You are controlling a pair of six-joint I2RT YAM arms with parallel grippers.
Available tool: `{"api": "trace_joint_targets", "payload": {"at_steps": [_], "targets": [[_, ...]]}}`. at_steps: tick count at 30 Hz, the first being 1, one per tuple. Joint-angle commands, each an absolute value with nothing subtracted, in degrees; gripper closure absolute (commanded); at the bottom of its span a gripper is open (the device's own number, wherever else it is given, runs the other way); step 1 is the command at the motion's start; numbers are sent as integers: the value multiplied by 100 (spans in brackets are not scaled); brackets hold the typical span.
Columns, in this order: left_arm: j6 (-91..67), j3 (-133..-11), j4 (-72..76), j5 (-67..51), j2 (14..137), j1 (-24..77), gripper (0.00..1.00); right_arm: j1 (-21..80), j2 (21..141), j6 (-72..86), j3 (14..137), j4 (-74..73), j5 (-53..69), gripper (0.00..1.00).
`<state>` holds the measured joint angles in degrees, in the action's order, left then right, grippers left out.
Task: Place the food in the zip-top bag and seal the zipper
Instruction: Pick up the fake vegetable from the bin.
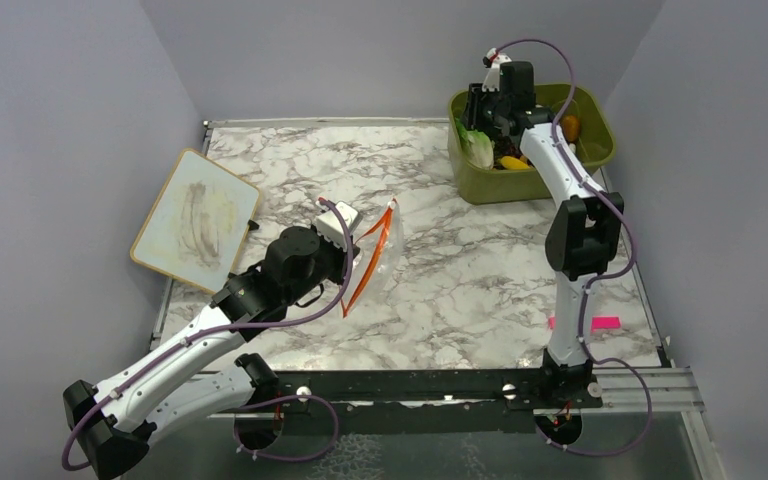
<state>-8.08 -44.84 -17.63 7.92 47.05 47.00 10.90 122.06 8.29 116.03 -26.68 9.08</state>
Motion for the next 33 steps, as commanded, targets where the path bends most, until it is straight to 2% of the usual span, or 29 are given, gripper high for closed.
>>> {"api": "trace_joint_targets", "payload": {"at_steps": [1, 5, 18, 19, 23, 25, 33], "targets": [[-731, -4421, -1652, 686, 4668, 4720, 100, 964, 12519, 841, 11890, -2840, 1433, 62], [-729, -4421, -1657, 694, 4676, 4718, 100, 966, 12780, 791, 12080, -3001, 1744, 62], [-730, -4431, -1653, 861, 4641, 4719, 100, 958, 13105, 589, 12102, -2993, 1409, 62], [-711, -4445, -1654, 917, 4641, 4720, 100, 958, 13117, 566, 12102, -2980, 1407, 64], [-688, -4676, -1783, 1532, 4737, 4720, 100, 950, 13027, 483, 12090, -2955, 1293, 90], [-718, -4911, -1982, 1933, 4848, 4720, 100, 948, 12886, 423, 12043, -2938, 1202, 98], [-775, -5641, -2609, 2595, 5368, 4720, 100, 953, 11797, 294, 11442, -2731, 981, 99]]}}
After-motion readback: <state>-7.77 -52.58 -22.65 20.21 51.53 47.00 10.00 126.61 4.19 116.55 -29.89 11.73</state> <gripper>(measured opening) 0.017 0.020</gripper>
